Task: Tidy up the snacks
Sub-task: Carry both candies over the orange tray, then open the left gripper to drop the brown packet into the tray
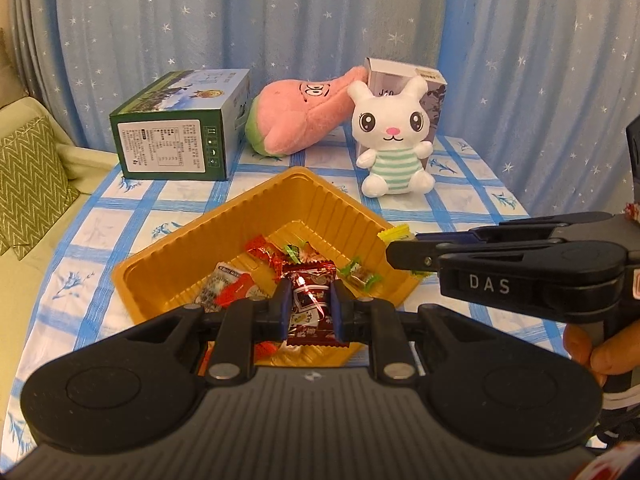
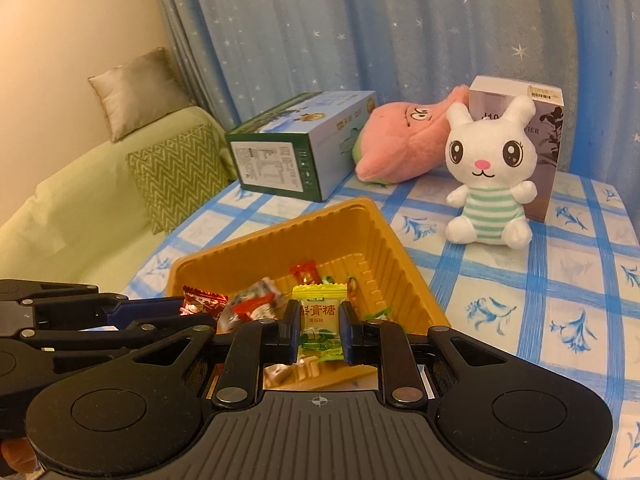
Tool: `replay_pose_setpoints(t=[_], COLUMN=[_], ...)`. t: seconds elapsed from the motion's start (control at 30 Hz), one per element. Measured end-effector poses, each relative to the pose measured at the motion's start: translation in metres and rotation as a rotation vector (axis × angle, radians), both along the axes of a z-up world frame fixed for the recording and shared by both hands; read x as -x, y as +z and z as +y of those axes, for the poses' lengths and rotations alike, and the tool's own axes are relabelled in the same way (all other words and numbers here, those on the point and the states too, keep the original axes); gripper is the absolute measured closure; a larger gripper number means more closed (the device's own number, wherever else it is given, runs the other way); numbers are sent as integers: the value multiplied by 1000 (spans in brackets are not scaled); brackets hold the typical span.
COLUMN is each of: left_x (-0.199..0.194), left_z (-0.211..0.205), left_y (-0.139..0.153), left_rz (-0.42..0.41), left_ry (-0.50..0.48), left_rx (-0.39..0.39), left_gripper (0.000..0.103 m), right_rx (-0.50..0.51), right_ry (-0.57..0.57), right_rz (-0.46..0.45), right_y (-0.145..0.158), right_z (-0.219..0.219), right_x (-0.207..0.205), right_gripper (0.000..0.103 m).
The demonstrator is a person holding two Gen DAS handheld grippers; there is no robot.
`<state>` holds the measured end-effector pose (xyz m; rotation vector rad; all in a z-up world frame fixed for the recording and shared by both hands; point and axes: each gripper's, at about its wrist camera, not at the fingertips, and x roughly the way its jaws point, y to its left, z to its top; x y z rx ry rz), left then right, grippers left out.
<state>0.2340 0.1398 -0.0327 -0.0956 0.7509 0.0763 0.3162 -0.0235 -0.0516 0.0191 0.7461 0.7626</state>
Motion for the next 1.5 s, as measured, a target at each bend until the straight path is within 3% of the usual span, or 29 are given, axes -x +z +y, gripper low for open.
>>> replay_pose_setpoints(t=[0.87, 1.17, 1.27, 1.5], left_x=[-69, -68, -63, -45], left_z=[14, 20, 29, 54], left_y=[-55, -59, -57, -48], left_rz=[130, 144, 146, 150], left_ry=[-25, -10, 11, 70], left_rx=[12, 19, 23, 37], left_gripper=[84, 83, 77, 77], right_rx=[35, 33, 31, 25], right_ry=[-48, -52, -48, -30], right_rz=[62, 67, 67, 60], right_y=[-30, -32, -32, -29], right_z=[8, 5, 4, 7], right_x=[-46, -48, -48, -49], right_gripper=[83, 83, 83, 83])
